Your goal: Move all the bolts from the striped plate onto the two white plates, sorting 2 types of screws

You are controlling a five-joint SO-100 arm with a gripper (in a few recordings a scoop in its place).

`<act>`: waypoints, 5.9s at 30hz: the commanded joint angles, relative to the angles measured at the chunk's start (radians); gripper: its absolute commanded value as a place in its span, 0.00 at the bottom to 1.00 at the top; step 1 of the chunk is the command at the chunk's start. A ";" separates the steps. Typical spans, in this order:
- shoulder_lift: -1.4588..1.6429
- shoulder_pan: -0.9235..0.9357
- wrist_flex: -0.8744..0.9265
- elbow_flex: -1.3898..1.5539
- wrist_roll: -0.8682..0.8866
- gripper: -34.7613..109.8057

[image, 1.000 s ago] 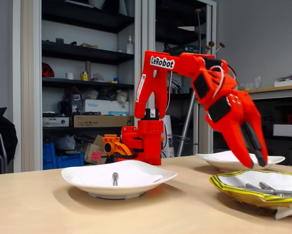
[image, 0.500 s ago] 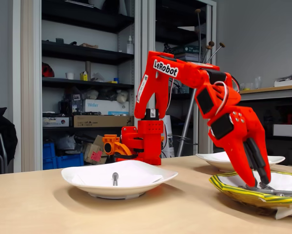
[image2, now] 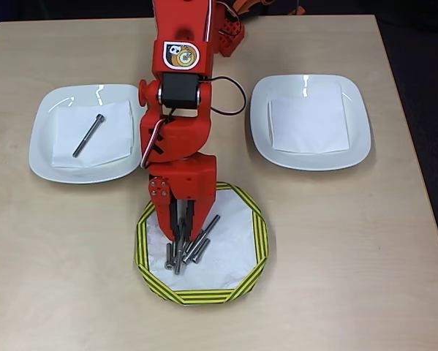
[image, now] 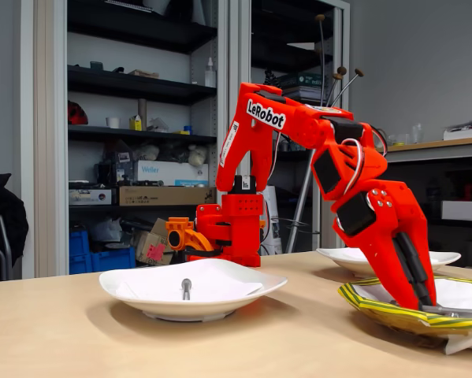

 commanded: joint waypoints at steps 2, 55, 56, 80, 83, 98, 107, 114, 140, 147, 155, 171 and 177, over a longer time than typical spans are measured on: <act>-0.003 0.026 0.044 -0.025 0.005 0.24; 0.518 0.586 0.518 0.291 -0.449 0.27; 0.512 0.584 0.512 0.290 -0.460 0.28; 0.337 0.020 0.054 0.198 -0.058 0.31; 0.285 0.012 0.015 0.173 -0.055 0.31; 0.017 0.034 0.006 -0.110 -0.123 0.30; -0.098 0.028 -0.009 -0.210 -0.124 0.30; -0.169 0.025 -0.037 -0.264 -0.115 0.30; -0.123 0.017 0.146 -0.212 -0.110 0.29; -0.095 0.021 0.224 -0.212 -0.166 0.29; -0.040 0.028 0.305 -0.213 -0.272 0.29; -0.057 0.015 0.307 -0.227 -0.328 0.28; -0.095 -0.006 0.333 -0.367 -0.325 0.29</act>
